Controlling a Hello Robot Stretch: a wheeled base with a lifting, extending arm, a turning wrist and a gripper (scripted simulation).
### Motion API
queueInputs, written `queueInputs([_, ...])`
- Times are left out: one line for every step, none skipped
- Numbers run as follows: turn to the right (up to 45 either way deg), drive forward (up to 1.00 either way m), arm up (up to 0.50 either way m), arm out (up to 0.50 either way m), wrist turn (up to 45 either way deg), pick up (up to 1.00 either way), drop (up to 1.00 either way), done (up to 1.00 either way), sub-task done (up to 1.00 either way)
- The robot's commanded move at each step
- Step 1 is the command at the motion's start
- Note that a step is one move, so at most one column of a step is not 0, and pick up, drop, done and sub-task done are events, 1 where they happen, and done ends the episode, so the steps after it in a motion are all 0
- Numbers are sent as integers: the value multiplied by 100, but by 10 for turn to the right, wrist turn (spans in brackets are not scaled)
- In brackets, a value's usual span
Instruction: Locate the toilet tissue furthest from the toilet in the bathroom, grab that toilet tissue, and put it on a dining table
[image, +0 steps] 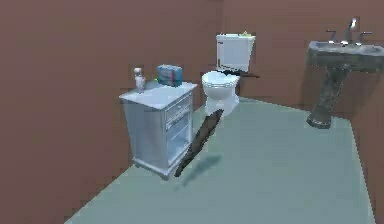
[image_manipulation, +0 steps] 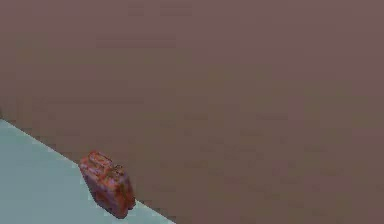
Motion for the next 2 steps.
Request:
queueInputs([240, 0, 0, 0, 0, 0, 0, 0, 0])
queueInputs([0, 100, 0, 0, 0, 0, 0, 0, 0])
